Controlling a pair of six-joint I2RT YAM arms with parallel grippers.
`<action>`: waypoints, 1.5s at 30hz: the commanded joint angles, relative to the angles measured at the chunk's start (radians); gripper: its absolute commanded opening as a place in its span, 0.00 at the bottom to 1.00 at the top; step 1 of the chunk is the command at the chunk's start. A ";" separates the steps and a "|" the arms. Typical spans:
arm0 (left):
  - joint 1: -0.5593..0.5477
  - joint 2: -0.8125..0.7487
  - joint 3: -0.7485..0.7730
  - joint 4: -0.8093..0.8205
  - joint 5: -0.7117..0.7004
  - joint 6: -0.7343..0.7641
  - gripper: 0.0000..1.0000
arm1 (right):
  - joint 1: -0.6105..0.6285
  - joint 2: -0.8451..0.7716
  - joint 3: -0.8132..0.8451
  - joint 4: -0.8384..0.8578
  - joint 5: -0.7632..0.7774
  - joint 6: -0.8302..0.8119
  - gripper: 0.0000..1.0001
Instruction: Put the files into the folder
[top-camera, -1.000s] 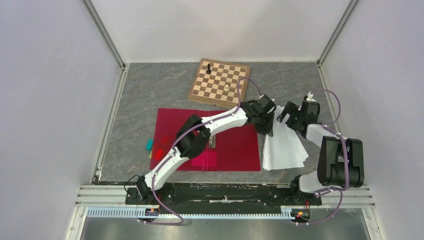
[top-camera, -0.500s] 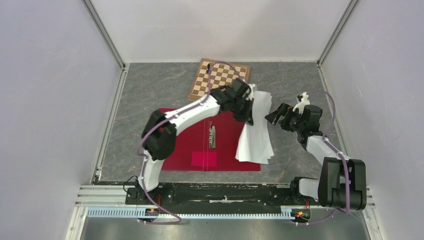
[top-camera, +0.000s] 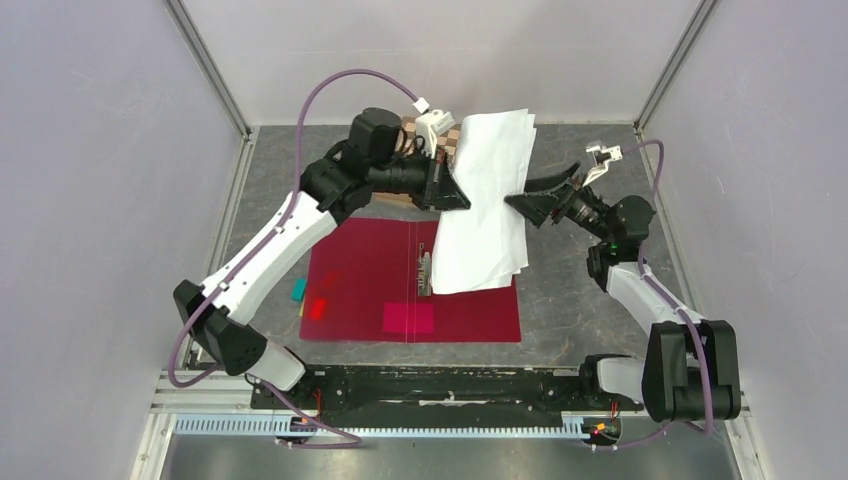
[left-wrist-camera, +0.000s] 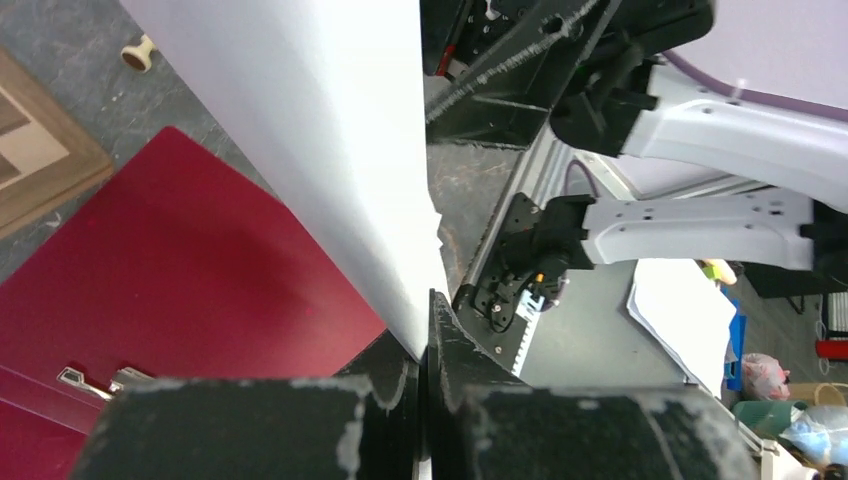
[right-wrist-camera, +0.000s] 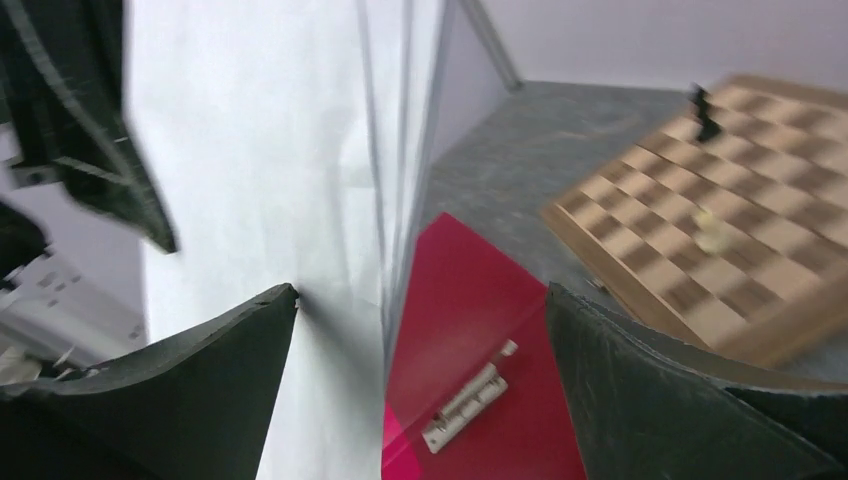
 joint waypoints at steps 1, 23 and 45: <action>0.028 -0.043 -0.005 0.017 0.130 0.079 0.02 | 0.058 0.025 0.069 0.383 -0.087 0.195 0.98; 0.071 -0.131 -0.153 0.150 0.132 -0.034 0.04 | 0.190 -0.118 0.148 -0.282 0.002 -0.149 0.26; -0.103 0.120 -0.371 0.176 -0.430 -0.334 0.22 | 0.241 0.184 0.029 -1.019 0.641 -0.512 0.00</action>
